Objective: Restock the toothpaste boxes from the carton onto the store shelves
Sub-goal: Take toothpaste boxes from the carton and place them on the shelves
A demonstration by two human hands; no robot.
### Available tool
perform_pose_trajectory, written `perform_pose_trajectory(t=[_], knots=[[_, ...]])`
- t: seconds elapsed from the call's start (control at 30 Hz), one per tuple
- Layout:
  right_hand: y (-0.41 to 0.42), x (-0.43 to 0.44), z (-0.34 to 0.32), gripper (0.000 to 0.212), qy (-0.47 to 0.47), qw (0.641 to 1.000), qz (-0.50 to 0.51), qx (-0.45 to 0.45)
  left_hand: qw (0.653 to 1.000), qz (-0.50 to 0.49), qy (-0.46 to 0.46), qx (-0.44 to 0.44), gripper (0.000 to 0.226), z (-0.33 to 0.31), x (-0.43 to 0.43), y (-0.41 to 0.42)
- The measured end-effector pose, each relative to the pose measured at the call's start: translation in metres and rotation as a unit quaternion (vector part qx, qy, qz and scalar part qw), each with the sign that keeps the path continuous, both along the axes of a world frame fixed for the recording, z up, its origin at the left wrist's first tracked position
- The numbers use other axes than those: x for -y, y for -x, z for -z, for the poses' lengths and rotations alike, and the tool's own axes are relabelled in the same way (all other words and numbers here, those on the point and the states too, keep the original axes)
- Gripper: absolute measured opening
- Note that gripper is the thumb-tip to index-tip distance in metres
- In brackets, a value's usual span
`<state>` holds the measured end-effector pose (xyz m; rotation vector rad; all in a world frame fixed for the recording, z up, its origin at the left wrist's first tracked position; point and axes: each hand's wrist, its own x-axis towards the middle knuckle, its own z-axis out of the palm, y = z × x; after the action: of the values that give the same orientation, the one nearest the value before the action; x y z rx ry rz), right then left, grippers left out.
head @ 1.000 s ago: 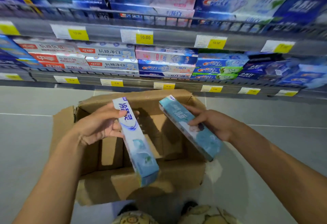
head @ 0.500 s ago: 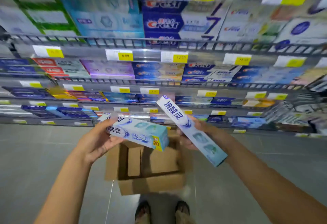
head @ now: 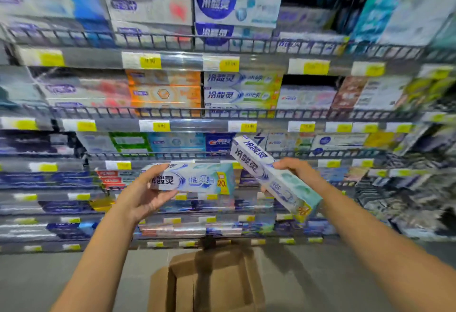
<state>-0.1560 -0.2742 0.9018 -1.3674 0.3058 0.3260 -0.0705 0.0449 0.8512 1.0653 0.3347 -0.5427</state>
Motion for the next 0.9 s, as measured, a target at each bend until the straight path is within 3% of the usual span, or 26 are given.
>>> perform_pose_trajectory(t=[0.1, 0.23, 0.3, 0.4, 0.57, 0.73, 0.9], knots=[[0.010, -0.008, -0.022, 0.014, -0.004, 0.999, -0.027, 0.043, 1.000, 0.000, 0.026, 0.005, 0.017, -0.014, 0.001, 0.003], [0.015, -0.016, -0.037, 0.075, 0.019, 0.995, -0.091, 0.026, 0.999, -0.001, 0.029, 0.017, 0.009, -0.033, 0.005, 0.008], [0.011, -0.015, -0.044, 0.083, 0.078, 0.989, -0.122, 0.019, 0.999, 0.001, 0.029, 0.023, 0.007, -0.045, 0.008, 0.009], [0.010, -0.011, -0.062, 0.071, 0.153, 0.980, -0.122, 0.020, 0.999, 0.003, 0.035, 0.039, 0.007, -0.065, 0.013, 0.008], [-0.001, 0.022, -0.094, 0.042, 0.178, 0.978, -0.089, 0.057, 0.997, -0.003, 0.041, 0.071, 0.016, -0.099, 0.029, -0.003], [-0.028, 0.071, -0.125, 0.056, 0.256, 0.961, -0.026, 0.104, 0.991, -0.016, 0.031, 0.126, 0.015, -0.129, 0.063, -0.023], [-0.057, 0.122, -0.162, 0.032, 0.356, 0.922, -0.029, 0.150, 0.984, -0.041, 0.014, 0.173, 0.015, -0.150, 0.111, -0.045]])
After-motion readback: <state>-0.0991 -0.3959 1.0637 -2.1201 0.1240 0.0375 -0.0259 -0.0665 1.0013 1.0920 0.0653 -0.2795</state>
